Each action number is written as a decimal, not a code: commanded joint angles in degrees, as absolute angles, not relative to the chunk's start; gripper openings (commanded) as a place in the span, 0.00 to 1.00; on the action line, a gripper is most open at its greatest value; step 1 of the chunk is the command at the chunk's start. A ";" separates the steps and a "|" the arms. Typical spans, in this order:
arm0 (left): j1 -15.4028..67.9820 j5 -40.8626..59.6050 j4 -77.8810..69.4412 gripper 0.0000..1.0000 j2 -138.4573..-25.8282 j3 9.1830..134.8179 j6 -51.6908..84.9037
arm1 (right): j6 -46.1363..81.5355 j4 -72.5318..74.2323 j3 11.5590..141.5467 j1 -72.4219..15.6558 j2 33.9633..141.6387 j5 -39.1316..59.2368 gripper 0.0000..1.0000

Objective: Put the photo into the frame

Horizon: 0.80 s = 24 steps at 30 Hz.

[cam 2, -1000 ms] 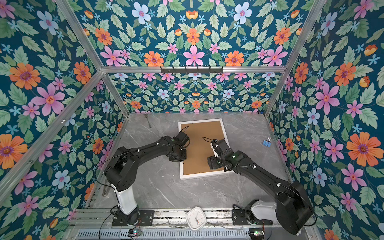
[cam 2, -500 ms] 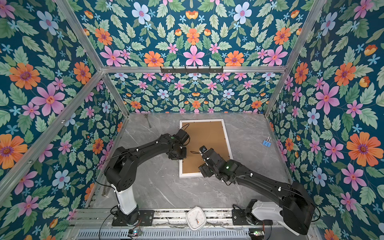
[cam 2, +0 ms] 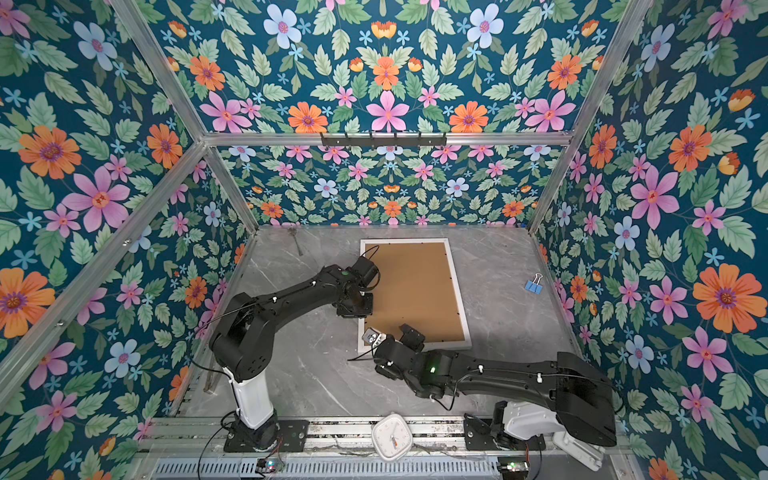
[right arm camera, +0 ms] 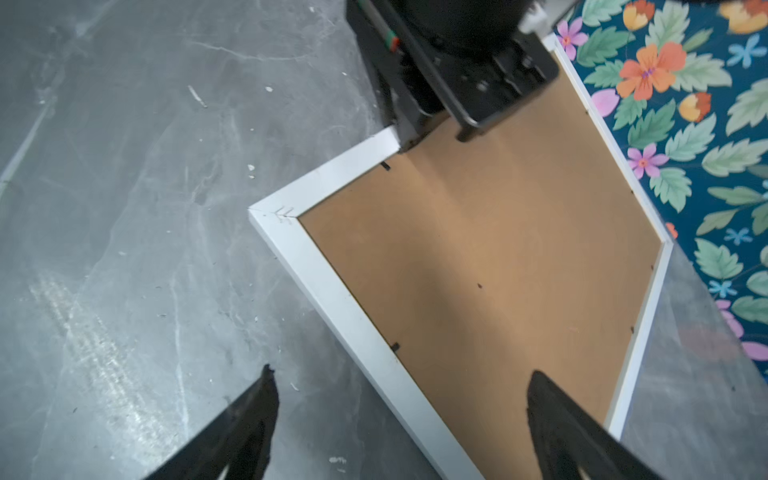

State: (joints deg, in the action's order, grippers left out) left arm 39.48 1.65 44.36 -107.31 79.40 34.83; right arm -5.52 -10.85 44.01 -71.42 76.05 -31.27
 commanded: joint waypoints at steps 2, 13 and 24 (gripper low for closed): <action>39.55 2.63 45.07 0.12 -107.13 80.40 32.27 | -9.67 -7.04 44.55 -74.08 79.98 -36.61 0.92; 39.55 3.08 45.88 0.12 -107.49 81.47 31.64 | -13.31 -0.48 44.65 -77.45 89.64 -41.59 0.92; 39.55 3.25 46.16 0.11 -107.42 81.13 31.49 | -18.87 6.95 45.37 -77.44 99.90 -48.78 0.92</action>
